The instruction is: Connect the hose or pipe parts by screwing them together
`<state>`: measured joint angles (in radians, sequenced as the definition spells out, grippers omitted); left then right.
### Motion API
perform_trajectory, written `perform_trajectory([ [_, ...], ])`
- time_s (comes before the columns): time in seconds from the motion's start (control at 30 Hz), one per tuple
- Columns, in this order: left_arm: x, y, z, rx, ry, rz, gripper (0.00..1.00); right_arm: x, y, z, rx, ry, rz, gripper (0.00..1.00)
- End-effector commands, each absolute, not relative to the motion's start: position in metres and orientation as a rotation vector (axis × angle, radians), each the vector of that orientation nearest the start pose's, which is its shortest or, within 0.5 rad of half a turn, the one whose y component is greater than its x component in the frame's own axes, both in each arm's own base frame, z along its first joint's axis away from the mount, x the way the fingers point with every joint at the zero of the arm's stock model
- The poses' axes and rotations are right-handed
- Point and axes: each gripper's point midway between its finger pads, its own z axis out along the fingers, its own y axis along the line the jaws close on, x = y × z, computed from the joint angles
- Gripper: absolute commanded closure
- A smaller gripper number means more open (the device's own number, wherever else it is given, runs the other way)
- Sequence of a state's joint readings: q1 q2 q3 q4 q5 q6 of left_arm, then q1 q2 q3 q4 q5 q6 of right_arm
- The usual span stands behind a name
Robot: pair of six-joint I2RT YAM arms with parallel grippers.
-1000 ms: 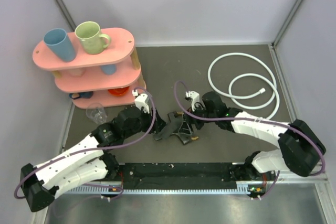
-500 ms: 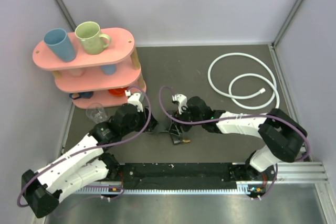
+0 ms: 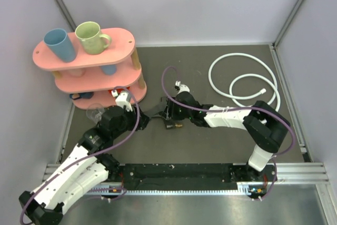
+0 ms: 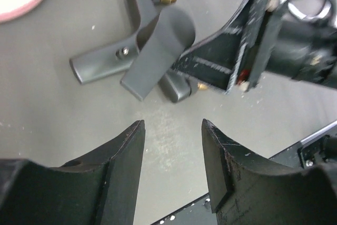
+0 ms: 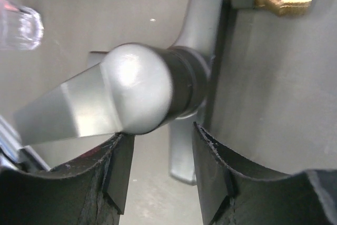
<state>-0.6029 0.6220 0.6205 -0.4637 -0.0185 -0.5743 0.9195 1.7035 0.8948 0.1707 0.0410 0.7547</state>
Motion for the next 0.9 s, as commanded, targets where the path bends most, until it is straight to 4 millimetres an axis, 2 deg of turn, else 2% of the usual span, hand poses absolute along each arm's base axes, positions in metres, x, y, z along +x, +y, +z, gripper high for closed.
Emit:
perform_trajectory([
  [0.0,0.197,-0.165,0.166,-0.031,2.104,-0.759,0.48,0.266,0.408,0.121,-0.007,2.265,1.025,0.50],
  [0.13,0.195,-0.168,0.162,-0.062,2.087,-0.805,0.48,0.258,0.404,0.130,0.003,2.297,1.041,0.47],
  [0.2,0.194,-0.170,0.159,-0.069,2.092,-0.818,0.48,0.256,0.394,0.126,-0.088,2.283,0.977,0.44],
  [0.23,0.194,-0.170,0.159,-0.068,2.092,-0.815,0.48,0.257,0.386,0.127,-0.186,2.247,0.919,0.44],
  [0.27,0.194,-0.170,0.159,-0.067,2.093,-0.814,0.47,0.257,0.373,0.117,-0.210,2.253,0.862,0.43],
  [0.3,0.194,-0.170,0.159,-0.067,2.093,-0.814,0.47,0.256,0.370,0.118,-0.254,2.232,0.873,0.42],
  [0.33,0.193,-0.170,0.160,-0.066,2.086,-0.819,0.47,0.263,0.358,0.119,-0.308,2.206,0.858,0.42],
  [0.4,0.193,-0.169,0.158,-0.067,2.085,-0.818,0.46,0.257,0.344,0.105,-0.362,2.228,0.869,0.41],
  [0.43,0.192,-0.169,0.159,-0.066,2.081,-0.820,0.46,0.262,0.334,0.100,-0.378,2.211,0.863,0.41],
  [0.53,0.192,-0.169,0.157,-0.092,2.085,-0.834,0.46,0.256,0.332,0.096,-0.451,2.198,0.946,0.41],
  [0.67,0.188,-0.182,0.156,-0.132,2.090,-0.946,0.46,0.248,0.334,0.087,-0.530,2.213,1.007,0.41],
  [0.73,0.187,-0.186,0.151,-0.174,2.113,-0.975,0.41,0.247,0.334,0.082,-0.549,2.217,1.007,0.41],
  [0.87,0.183,-0.195,0.131,-0.349,2.194,-1.063,0.40,0.243,0.337,0.072,-0.565,2.242,1.032,0.41],
])
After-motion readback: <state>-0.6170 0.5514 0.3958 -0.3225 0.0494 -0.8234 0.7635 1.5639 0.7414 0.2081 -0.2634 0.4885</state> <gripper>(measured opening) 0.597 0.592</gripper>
